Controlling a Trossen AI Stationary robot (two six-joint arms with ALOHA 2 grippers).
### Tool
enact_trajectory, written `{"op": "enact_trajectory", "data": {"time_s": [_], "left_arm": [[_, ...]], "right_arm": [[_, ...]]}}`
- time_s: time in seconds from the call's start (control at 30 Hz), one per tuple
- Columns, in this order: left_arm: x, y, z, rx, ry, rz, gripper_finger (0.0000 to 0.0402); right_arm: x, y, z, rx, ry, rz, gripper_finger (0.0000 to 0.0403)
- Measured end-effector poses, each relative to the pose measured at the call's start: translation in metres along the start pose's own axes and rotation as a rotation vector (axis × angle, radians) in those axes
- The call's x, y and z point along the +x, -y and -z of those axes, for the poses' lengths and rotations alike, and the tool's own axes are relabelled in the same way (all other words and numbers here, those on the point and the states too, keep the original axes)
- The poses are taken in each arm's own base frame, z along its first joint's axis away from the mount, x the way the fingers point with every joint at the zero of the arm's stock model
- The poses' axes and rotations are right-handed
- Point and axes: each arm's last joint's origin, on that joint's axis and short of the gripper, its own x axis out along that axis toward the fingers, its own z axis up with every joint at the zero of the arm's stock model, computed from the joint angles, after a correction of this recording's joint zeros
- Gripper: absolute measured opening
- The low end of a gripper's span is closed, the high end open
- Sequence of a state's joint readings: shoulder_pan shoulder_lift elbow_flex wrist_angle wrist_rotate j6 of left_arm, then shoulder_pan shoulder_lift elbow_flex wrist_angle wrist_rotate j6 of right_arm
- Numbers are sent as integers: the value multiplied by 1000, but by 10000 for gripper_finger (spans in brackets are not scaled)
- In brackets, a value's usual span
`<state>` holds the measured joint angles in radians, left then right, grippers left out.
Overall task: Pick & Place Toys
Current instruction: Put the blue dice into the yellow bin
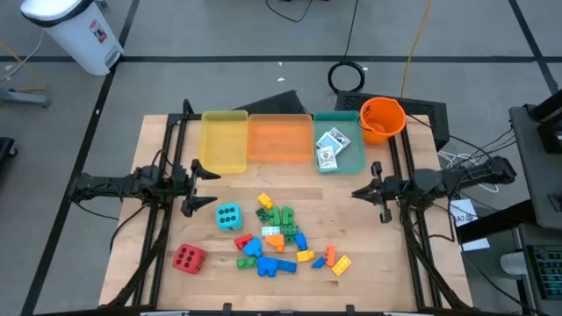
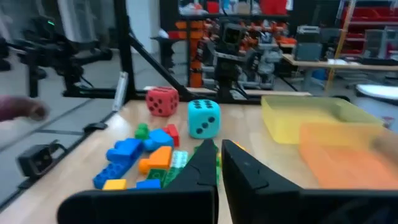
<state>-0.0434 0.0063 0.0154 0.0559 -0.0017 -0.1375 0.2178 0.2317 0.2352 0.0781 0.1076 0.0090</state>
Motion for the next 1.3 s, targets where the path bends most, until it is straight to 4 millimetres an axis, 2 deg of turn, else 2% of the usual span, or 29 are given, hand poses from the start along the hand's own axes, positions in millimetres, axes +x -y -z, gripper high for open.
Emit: {"op": "enact_trajectory", "data": {"time_s": [0.1,0.33,0.57,0.7,0.87,1.3], "left_arm": [[0,0,0,0,0,0,365],[0,0,0,0,0,0,365],[-1,1,-10,85,108,-15,365],[-1,1,-16,66,168,-8,365],[-2,2,-17,-7,177,-1,365],[-1,2,-17,-108,174,7,365]], "right_arm": [[-4,4,3,-3,37,-32,0],[-16,11,6,10,141,17,0],[-16,7,12,-33,130,-123,0],[-16,8,14,-73,108,-113,0],[-16,11,18,-84,71,16,0],[-16,11,16,-78,91,16,0]]}}
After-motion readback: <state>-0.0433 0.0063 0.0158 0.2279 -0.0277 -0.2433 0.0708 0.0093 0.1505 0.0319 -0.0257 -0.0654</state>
